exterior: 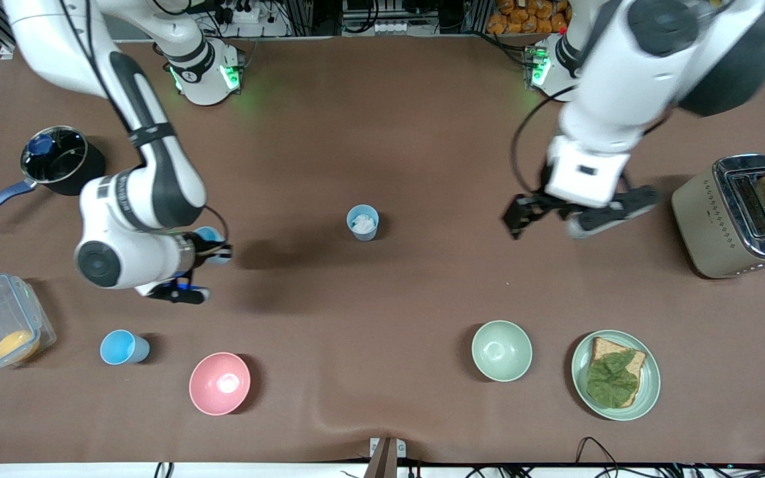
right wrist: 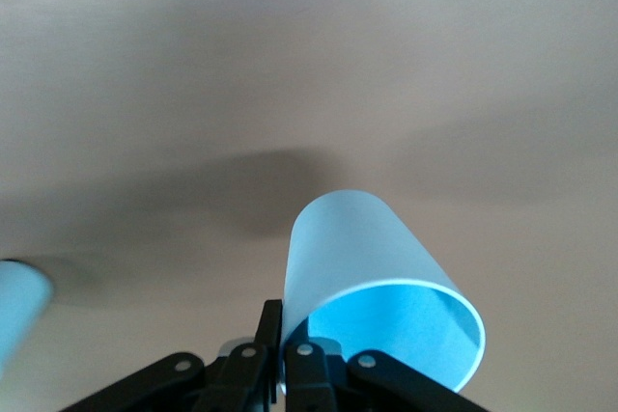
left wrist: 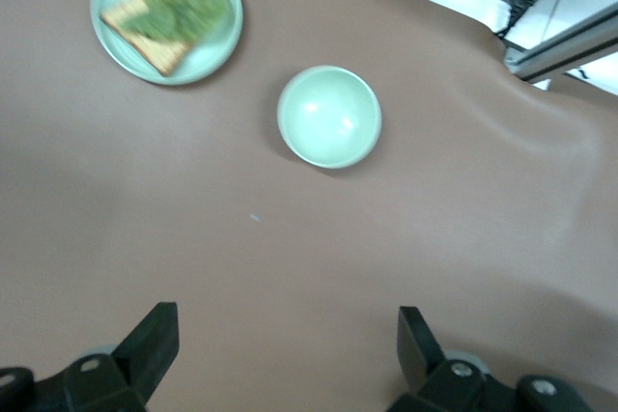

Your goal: Stack blue cups with both arms

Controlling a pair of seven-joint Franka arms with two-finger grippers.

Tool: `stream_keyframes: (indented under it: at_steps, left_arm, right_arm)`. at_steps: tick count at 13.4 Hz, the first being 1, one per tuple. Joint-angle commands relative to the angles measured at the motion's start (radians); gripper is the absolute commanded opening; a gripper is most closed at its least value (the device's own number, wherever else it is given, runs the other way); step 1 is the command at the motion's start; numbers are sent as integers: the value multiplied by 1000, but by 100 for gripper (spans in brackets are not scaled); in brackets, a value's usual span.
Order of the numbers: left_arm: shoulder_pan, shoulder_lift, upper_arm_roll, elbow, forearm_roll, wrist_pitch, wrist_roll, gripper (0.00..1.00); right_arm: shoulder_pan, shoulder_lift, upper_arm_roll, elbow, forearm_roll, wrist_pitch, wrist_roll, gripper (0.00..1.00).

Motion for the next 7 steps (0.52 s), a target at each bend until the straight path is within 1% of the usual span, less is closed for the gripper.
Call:
stream_keyframes:
  at_steps: [1, 2, 3, 4, 5, 6, 7]
  left_arm:
    - [31, -66, 75, -29, 1, -54, 218, 100]
    - [35, -80, 105, -28, -15, -90, 321, 100]
    - [49, -101, 148, -28, -45, -119, 408, 100]
    - [55, -112, 180, -28, -85, -139, 472, 100]
    - [58, -124, 217, -28, -108, -165, 519, 100]
    - [57, -133, 241, -28, -111, -179, 553, 100]
    - [58, -138, 251, -28, -111, -193, 579, 100]
  right_arm:
    - [150, -9, 4, 60, 38, -6, 194, 0]
    - [249, 8, 1, 109, 35, -4, 333, 0]
    - [319, 35, 1, 138, 36, -1, 459, 0]
    - [371, 44, 1, 141, 35, 12, 547, 0]
    - [420, 43, 1, 141, 33, 44, 592, 0]
    - [445, 45, 1, 141, 33, 64, 616, 0]
    - [472, 46, 1, 149, 33, 84, 627, 0]
